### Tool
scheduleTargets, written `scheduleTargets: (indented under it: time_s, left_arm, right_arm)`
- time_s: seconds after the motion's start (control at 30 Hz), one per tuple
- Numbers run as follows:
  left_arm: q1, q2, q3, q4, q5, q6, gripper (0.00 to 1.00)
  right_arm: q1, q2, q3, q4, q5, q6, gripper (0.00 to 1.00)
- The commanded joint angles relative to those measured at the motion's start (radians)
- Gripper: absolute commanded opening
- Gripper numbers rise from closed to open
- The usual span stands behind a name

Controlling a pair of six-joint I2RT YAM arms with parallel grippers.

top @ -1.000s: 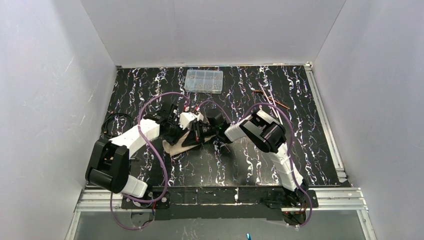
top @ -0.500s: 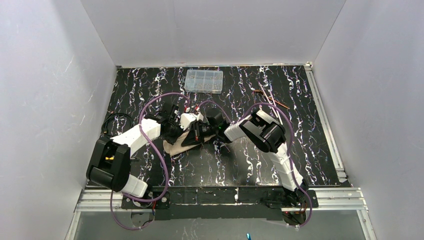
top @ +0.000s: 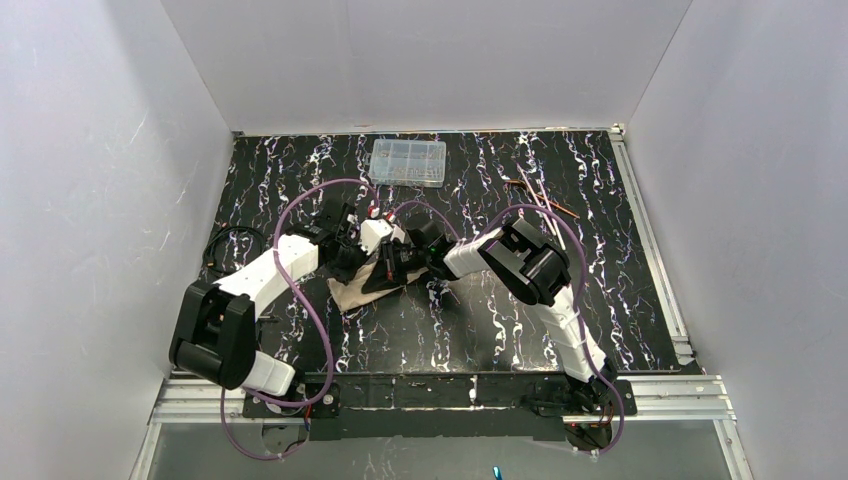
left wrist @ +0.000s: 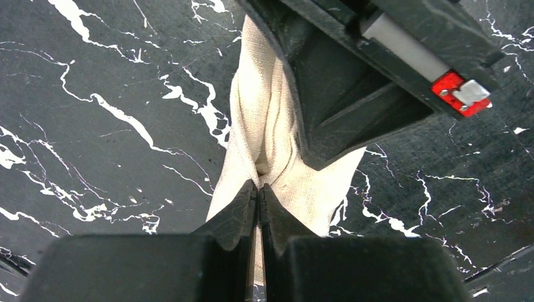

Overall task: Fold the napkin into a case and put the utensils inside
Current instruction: Smooth out the smaller rectangle-folded napkin at the center of the board.

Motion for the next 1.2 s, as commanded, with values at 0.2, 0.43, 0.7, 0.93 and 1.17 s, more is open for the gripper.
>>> scheduleTargets:
  time_s: [0.2, 0.43, 0.7, 0.93, 1.17]
  left_arm:
    - [-0.012, 0.010, -0.058, 0.013, 0.041, 0.062, 0.00]
    - [-0.013, 0.022, -0.061, 0.031, 0.033, 0.100, 0.00]
    - [-0.022, 0.023, -0.093, 0.047, 0.027, 0.130, 0.00]
    - [-0.041, 0.031, -0.154, 0.086, -0.013, 0.180, 0.00]
    - [-0.041, 0.036, -0.164, 0.101, -0.031, 0.195, 0.00]
  right_arm:
    - [0.005, 0.002, 0.089, -0.080, 0.075, -0.003, 0.01]
    - [0.007, 0.051, 0.179, -0.078, 0.048, 0.008, 0.01]
    - [0.005, 0.092, 0.115, 0.011, 0.023, 0.041, 0.01]
    - [-0.057, 0.054, 0.135, 0.364, -0.135, 0.227, 0.01]
    - [-0.131, -0.128, 0.152, -0.122, -0.169, -0.088, 0.01]
